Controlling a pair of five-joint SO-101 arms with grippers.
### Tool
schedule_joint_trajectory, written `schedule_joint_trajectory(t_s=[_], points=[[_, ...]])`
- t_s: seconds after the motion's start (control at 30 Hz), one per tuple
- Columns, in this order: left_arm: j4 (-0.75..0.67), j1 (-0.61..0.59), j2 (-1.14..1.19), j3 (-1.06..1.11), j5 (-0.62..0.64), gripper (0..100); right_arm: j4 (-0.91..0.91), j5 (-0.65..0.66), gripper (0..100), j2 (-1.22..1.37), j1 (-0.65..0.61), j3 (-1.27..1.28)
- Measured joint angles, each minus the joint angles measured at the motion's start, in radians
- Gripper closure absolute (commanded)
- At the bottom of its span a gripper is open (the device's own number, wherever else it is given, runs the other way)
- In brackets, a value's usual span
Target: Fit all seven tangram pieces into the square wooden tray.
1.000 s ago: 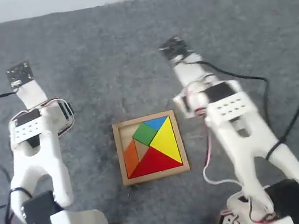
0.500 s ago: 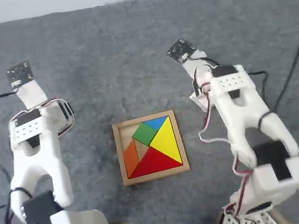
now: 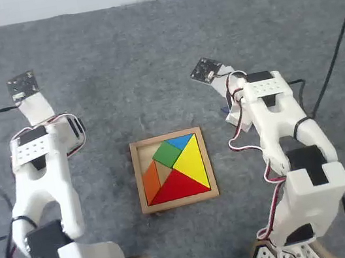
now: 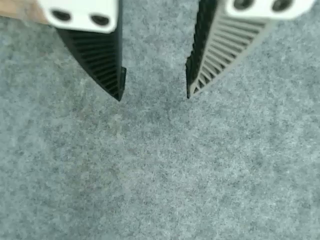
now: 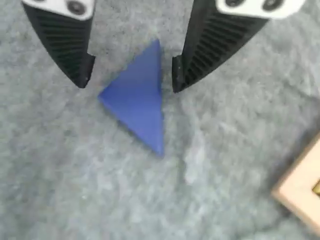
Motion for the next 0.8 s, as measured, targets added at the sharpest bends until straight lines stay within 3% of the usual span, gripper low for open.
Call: schedule_joint_trajectory(t_s=[0.37,0.57,0.8], points=[[0.0,0.0,0.0,0.0,0.0,82,-0.052,0.089,73.8,0.066,0.0,0.0],[0.0,0.0,0.0,0.0,0.0,82,-0.035,0.114,85.7,0.087,-0.002,-0.041],[0.0,0.0,0.0,0.0,0.0,82,-0.028,0.114,86.5,0.089,0.006,-0.055]])
